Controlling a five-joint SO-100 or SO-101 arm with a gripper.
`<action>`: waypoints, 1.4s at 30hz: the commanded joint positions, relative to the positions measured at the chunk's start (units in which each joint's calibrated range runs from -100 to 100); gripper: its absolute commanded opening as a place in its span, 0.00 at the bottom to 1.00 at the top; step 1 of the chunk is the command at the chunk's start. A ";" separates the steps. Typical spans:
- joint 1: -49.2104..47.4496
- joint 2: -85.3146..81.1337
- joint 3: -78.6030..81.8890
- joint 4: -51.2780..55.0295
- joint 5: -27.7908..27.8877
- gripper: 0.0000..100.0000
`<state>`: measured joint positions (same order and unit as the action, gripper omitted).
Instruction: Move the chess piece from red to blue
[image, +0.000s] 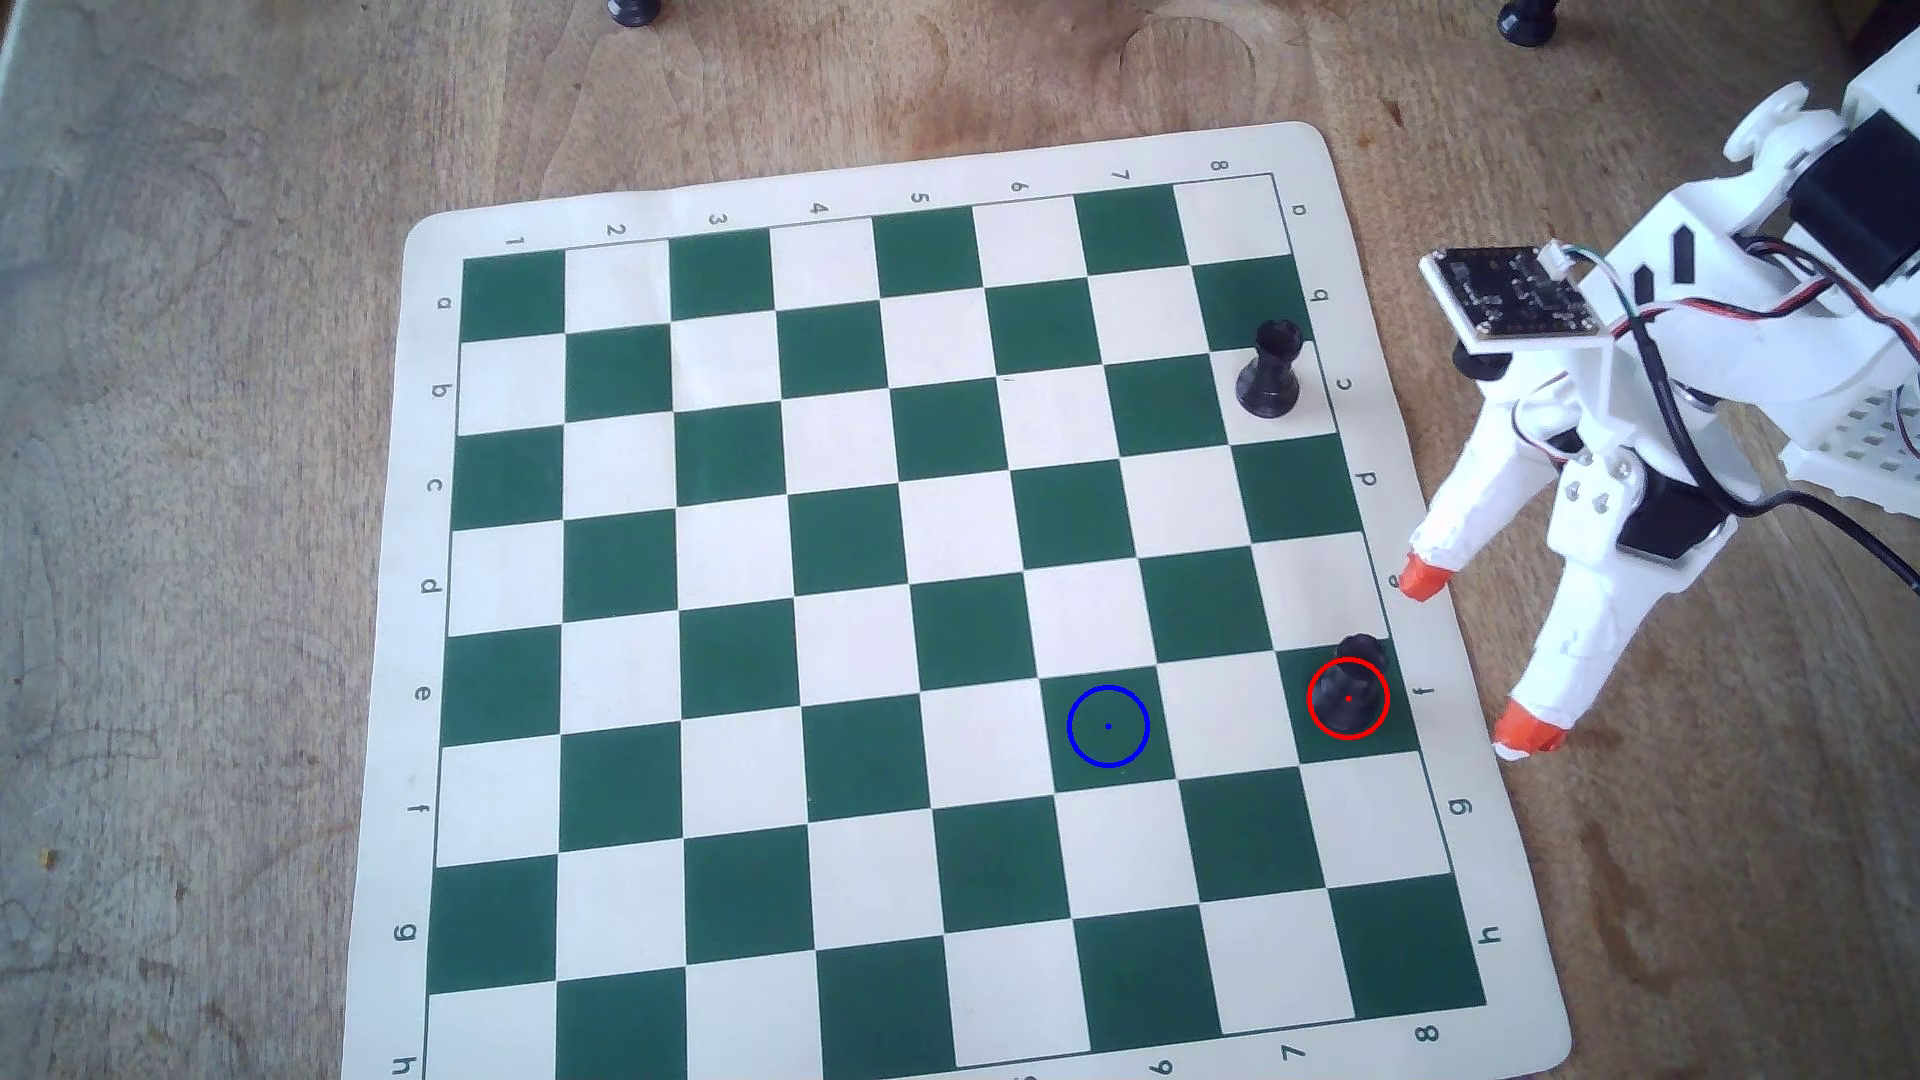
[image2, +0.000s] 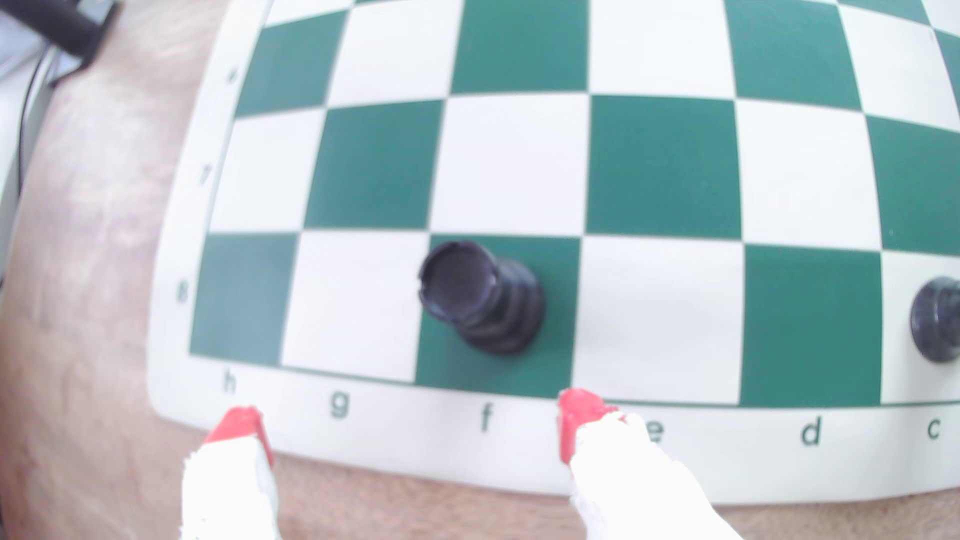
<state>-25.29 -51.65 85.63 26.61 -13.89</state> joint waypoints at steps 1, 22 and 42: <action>0.93 3.61 -2.86 -5.81 -0.15 0.31; 2.81 12.95 -8.75 -14.66 0.20 0.27; 0.15 15.92 -9.47 -14.57 -0.29 0.26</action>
<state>-24.85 -34.65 80.93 12.11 -13.89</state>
